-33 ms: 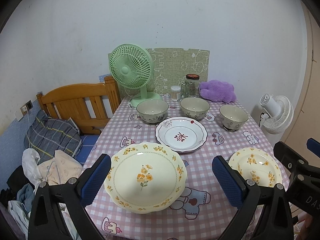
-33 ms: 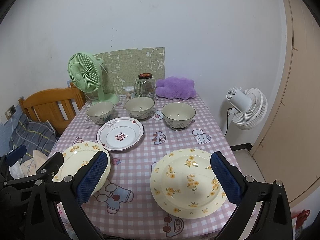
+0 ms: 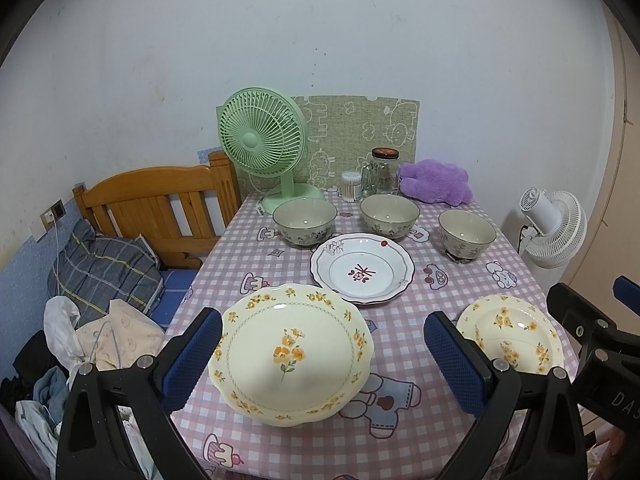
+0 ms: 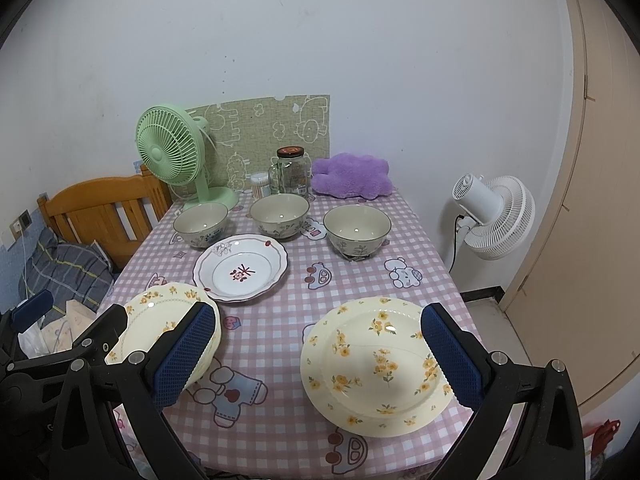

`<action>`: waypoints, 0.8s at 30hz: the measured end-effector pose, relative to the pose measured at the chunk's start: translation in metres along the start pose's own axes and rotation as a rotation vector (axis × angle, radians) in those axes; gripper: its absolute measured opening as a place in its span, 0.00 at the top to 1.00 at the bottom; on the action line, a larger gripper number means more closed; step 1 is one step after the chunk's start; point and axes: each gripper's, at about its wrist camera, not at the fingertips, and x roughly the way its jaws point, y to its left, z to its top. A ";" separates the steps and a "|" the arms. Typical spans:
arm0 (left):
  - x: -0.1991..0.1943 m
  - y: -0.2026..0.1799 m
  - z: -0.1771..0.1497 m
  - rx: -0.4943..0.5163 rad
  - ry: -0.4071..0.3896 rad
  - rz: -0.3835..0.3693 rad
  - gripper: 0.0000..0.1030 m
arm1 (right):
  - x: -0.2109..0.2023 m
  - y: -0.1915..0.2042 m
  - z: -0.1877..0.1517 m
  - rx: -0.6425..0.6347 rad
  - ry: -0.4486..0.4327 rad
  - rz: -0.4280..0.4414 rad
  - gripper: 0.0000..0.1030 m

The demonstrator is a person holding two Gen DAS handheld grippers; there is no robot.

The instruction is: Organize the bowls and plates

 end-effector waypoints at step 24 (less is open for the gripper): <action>-0.002 -0.005 -0.003 0.003 -0.001 -0.005 0.03 | -0.001 0.001 0.000 -0.001 -0.001 0.005 0.00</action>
